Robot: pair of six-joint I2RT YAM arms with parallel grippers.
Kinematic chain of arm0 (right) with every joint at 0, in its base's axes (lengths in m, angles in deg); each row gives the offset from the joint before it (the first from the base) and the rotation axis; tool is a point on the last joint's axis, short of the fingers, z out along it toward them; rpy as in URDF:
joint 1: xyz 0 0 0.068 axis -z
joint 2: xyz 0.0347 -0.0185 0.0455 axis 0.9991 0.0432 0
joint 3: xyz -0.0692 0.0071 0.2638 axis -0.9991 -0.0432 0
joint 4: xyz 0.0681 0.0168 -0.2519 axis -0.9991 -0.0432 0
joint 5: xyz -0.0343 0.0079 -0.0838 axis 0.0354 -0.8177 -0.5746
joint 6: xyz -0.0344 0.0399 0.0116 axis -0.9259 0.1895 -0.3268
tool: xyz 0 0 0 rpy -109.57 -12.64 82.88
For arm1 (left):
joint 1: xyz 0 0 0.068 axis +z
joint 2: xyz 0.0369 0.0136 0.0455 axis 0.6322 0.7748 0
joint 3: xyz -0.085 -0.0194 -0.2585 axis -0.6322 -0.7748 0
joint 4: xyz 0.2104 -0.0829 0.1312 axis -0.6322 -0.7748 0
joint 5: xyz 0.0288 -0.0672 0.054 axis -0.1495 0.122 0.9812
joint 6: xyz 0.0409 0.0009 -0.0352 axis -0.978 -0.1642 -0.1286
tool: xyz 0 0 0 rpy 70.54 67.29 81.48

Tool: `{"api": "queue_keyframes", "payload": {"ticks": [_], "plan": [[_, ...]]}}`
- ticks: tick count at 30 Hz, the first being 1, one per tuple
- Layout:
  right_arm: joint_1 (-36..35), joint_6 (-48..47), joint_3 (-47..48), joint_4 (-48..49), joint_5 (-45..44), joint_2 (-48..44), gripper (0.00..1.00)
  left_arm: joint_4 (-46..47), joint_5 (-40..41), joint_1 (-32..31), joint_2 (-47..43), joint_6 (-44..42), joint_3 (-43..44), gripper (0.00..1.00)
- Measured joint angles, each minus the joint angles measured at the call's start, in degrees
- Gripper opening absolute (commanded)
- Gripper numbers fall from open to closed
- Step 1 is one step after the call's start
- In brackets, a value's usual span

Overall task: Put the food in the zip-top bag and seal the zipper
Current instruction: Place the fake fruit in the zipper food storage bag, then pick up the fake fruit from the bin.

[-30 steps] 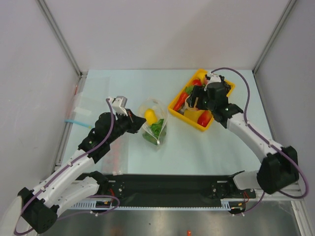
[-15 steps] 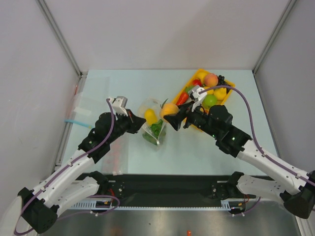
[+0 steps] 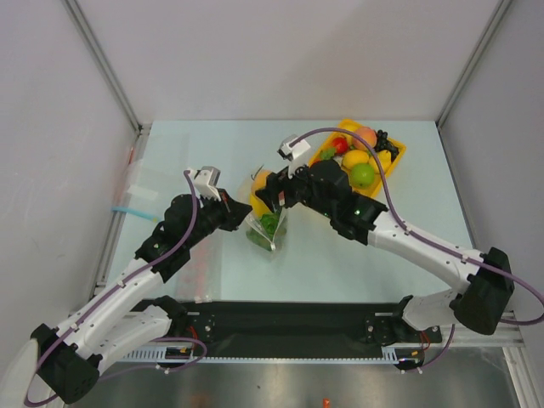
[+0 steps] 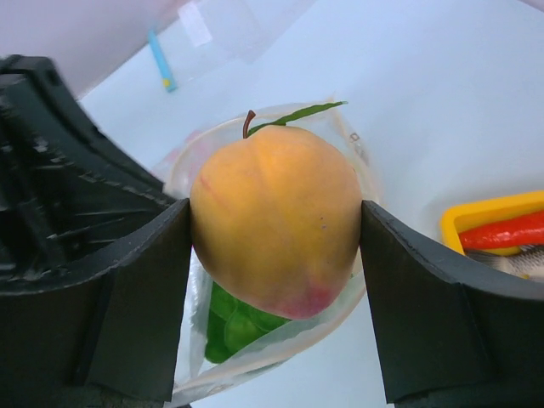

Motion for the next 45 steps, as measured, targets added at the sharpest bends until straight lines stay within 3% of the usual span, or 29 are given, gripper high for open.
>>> {"api": "queue_keyframes", "payload": {"ticks": [6, 9, 10, 13, 15, 21, 27, 36, 40, 45], "plan": [[0.00, -0.09, 2.82, -1.77, -4.52, 5.70, 0.51, 0.00, 0.02, 0.00, 0.00, 0.02, 0.00, 0.00], [-0.11, -0.09, 3.08, -1.97, -6.56, 7.63, 0.59, 0.00, 0.00, 0.00, 0.00, 0.02, 0.00, 0.00], [-0.11, -0.09, 3.43, -2.27, -6.97, 8.35, 0.72, 0.00, -0.02, 0.00, 0.00, 0.02, 0.00, 0.00], [-0.24, 0.13, 5.16, -3.04, -7.82, 10.54, 0.93, 0.02, -0.02, 0.00, 0.00, 0.04, 0.00, 0.00], [-0.70, -0.15, 5.92, -3.19, -8.61, 11.41, 1.00, 0.02, -0.02, 0.00, 0.02, 0.04, 0.00, 0.00], [-2.32, -0.85, 5.42, -3.80, -10.12, 10.40, 1.00, 0.02, -0.02, 0.00, 0.28, 0.09, 0.00, 0.00], [-2.43, -0.85, 1.27, -4.44, -11.50, 2.36, 0.94, 0.02, -0.04, 0.00, 0.31, 0.09, 0.00, 0.00], [-2.36, -0.81, -17.35, 2.80, -17.53, -17.22, 0.93, 0.04, -1.03, 0.00, 0.31, 0.07, 0.00, 0.01], [-1.53, -0.74, -25.33, 6.86, -21.27, -20.90, 0.94, 0.02, 1.03, 0.00, -0.81, 0.07, -0.44, 0.00], [0.24, -0.44, -26.34, 7.52, -24.87, -22.03, 0.95, -0.04, 2.93, 0.00, -3.28, 0.09, -1.46, 0.00]]}}
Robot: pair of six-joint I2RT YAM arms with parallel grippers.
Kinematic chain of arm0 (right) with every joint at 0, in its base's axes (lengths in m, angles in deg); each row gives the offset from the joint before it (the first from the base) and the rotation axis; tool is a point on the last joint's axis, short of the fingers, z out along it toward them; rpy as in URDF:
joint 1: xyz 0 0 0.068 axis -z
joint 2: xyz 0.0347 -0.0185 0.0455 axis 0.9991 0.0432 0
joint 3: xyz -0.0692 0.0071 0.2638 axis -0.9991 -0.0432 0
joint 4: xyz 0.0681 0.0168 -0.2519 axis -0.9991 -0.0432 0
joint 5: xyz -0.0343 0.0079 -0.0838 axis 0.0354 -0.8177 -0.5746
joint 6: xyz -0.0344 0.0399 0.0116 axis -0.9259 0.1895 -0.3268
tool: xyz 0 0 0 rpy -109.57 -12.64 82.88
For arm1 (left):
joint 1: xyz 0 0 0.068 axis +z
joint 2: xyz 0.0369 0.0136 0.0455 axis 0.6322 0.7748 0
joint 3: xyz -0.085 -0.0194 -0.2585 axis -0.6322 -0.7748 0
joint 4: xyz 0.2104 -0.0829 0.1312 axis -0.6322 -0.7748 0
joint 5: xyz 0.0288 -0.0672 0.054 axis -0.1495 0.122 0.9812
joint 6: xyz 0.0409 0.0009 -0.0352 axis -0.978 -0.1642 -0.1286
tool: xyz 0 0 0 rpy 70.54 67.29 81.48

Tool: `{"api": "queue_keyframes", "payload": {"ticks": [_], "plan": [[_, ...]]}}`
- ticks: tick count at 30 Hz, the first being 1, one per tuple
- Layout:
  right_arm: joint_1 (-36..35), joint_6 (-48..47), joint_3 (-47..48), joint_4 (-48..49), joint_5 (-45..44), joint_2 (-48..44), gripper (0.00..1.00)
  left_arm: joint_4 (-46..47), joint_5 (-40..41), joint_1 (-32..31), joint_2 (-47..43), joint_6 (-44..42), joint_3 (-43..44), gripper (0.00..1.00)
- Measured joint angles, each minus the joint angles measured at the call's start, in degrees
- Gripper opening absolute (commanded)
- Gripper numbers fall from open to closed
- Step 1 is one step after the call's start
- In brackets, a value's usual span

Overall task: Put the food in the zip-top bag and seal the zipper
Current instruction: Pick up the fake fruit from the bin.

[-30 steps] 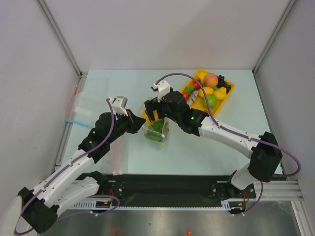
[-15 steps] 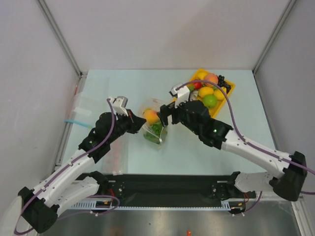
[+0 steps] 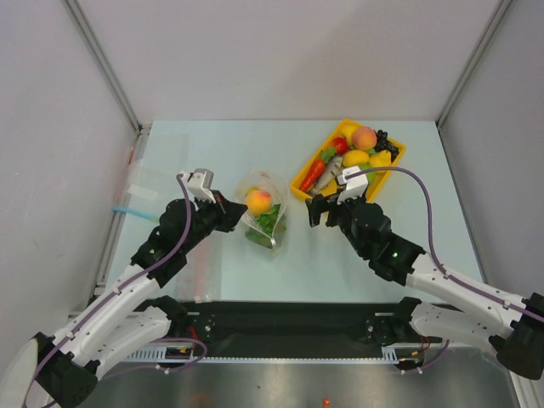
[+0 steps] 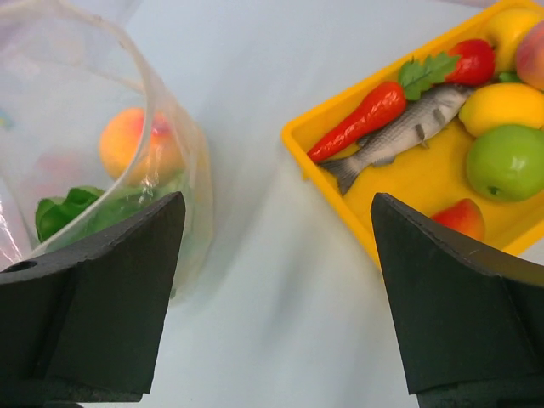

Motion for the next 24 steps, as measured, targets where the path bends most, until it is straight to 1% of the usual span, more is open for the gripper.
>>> {"api": "queue_keyframes", "payload": {"ticks": [6, 13, 16, 20, 24], "plan": [[3.61, 2.19, -0.68, 1.29, -0.59, -4.15, 0.95, 0.20, 0.07, 0.00, -0.07, 0.15, -0.24, 0.00], [10.47, 7.74, -0.79, 0.26, 0.42, -4.31, 0.99, 0.55, 0.13, 0.00, -1.05, 0.76, -1.16, 0.00], [13.99, 10.69, -0.94, -0.81, 1.68, -4.24, 1.00, 0.66, 0.15, 0.00, -2.27, 1.05, -1.90, 0.00], [17.62, 14.08, -0.94, -2.29, 3.32, -2.73, 1.00, 0.72, 0.15, 0.00, -2.78, 1.07, -2.05, 0.00], [20.06, 16.92, -0.92, -4.11, 5.75, 1.25, 1.00, 0.85, 0.09, 0.00, -2.32, 1.11, -2.05, 0.00]]}}
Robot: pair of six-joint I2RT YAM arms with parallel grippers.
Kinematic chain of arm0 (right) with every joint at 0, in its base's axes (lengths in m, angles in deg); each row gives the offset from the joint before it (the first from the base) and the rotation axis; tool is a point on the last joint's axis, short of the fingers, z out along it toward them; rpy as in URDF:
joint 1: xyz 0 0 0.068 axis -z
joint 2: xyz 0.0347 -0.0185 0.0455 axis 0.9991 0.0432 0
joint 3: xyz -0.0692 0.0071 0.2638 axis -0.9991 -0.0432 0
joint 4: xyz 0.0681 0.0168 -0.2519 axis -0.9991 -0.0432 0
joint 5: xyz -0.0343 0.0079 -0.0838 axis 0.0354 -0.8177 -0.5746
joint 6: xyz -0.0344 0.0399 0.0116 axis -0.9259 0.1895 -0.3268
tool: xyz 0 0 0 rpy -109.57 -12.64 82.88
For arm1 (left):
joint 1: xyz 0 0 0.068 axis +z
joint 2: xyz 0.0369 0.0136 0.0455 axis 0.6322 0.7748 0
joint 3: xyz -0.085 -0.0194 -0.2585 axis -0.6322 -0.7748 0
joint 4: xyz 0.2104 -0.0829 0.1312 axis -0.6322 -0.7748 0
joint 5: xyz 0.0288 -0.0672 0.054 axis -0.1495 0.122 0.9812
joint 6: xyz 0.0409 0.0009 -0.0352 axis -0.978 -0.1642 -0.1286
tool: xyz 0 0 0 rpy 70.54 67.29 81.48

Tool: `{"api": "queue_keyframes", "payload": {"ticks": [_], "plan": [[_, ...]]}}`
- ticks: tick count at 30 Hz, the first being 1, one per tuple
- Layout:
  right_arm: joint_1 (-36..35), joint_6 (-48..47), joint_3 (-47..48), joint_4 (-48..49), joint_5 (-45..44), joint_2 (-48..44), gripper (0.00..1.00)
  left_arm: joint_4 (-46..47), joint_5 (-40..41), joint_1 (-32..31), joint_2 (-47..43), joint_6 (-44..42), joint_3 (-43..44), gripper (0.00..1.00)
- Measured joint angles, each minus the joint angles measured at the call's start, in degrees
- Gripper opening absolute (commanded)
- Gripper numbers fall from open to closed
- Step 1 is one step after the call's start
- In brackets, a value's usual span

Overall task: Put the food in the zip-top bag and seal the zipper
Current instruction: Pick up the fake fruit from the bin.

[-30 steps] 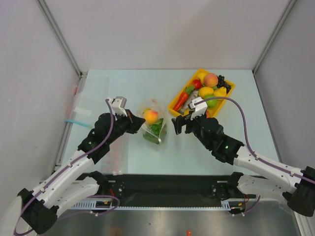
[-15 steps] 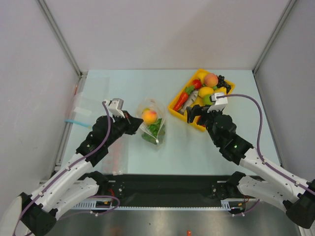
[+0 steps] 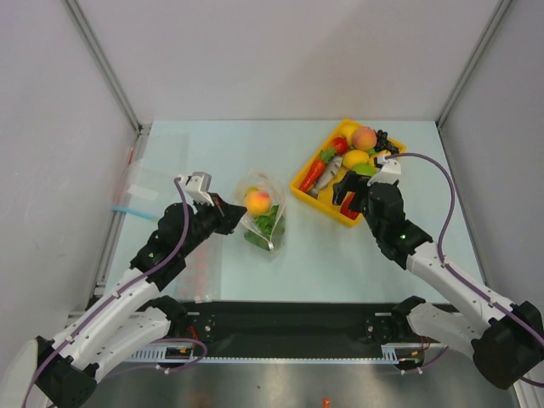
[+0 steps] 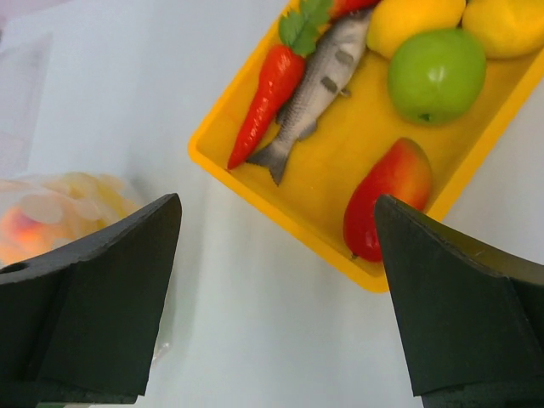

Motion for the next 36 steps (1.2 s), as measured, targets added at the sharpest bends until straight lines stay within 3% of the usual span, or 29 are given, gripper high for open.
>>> {"api": "queue_keyframes", "payload": {"ticks": [11, 18, 27, 36], "plan": [[1.03, 4.68, 10.93, -11.28, -0.96, 16.31, 0.98, 0.98, -0.50, 0.00, 1.97, 0.42, 0.00, 0.00], [2.49, 12.13, 15.85, -19.02, -4.55, 24.59, 0.88, 1.16, -0.50, 0.00, 1.97, 0.39, 0.00, 0.00], [8.22, 17.90, 16.04, -20.26, -1.38, 30.86, 0.88, 2.19, -1.07, 0.00, 3.23, 0.42, 0.00, 0.00], [8.74, 20.11, 20.74, -20.48, 1.66, 40.19, 0.87, 2.32, -1.57, 0.00, 3.67, 0.42, 0.00, 0.00]]}}
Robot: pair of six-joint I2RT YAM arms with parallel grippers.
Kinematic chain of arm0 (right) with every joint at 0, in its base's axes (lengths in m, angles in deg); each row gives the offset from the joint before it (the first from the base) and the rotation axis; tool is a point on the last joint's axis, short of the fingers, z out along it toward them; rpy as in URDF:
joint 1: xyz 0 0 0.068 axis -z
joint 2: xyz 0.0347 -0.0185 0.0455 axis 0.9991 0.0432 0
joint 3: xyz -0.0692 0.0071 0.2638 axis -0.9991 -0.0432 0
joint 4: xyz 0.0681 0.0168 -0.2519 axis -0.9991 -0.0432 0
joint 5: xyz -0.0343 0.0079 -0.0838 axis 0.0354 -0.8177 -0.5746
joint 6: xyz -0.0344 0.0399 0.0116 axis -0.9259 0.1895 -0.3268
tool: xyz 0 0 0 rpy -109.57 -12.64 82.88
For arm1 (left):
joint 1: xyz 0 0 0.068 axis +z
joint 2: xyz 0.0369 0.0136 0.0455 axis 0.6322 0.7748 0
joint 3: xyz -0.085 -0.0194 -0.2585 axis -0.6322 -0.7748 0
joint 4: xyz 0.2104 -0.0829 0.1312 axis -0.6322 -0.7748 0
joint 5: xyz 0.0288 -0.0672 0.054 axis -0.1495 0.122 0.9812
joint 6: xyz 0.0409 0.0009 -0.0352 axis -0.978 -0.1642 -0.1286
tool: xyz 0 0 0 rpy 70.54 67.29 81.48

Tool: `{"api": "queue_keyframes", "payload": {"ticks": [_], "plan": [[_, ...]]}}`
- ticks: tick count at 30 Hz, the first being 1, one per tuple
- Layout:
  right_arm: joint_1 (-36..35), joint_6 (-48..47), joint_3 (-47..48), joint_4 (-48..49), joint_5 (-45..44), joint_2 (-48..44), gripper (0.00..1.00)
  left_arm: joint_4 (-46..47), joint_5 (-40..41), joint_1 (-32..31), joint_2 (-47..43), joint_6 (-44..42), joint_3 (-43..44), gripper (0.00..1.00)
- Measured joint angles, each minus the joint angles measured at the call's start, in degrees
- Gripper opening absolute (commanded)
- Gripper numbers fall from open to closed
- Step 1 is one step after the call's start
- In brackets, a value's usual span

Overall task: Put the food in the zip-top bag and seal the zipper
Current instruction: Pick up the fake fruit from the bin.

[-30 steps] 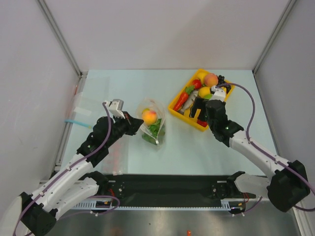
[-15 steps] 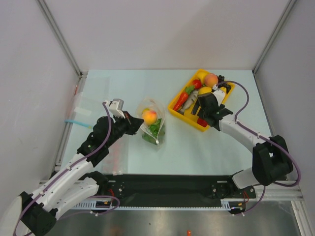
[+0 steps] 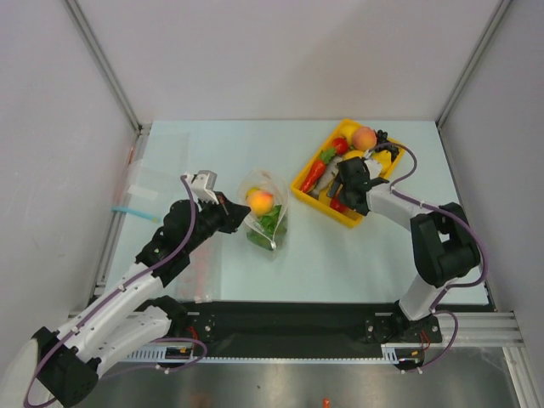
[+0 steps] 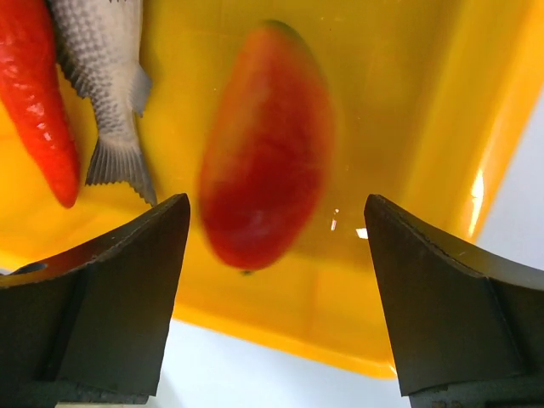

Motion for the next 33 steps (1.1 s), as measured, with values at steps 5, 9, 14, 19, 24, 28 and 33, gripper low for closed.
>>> {"api": "queue_keyframes", "payload": {"ticks": [5, 9, 14, 19, 24, 28, 33], "plan": [[0.00, 1.92, 1.42, -2.45, -0.35, 1.55, 0.84, 0.02, 0.02, 0.00, 0.09, -0.02, 0.00, 0.00], [0.02, 3.02, 1.70, -3.45, -0.74, 1.62, 0.82, 0.02, 0.04, 0.00, 0.09, -0.02, 0.00, 0.00], [0.04, 3.50, 2.80, -3.56, -0.83, 3.72, 0.77, 0.02, 0.02, 0.00, 0.11, -0.02, 0.00, 0.01], [0.11, 2.67, 3.43, -3.28, -0.92, 5.68, 0.48, 0.20, -0.02, 0.00, 0.70, -0.02, 0.00, 0.00], [-0.50, 0.92, 3.96, -3.02, -2.43, 4.94, 0.33, 0.28, 0.02, 0.00, 1.01, -0.02, 0.00, 0.00], [-3.82, -3.08, 2.62, -1.92, -4.92, -0.28, 0.32, 0.31, 0.00, 0.00, 1.01, -0.02, 0.00, 0.00], [-10.69, -10.67, -0.33, 3.19, -6.67, -11.34, 0.36, 0.31, -0.04, 0.00, 1.01, -0.02, 0.00, 0.00]]}}
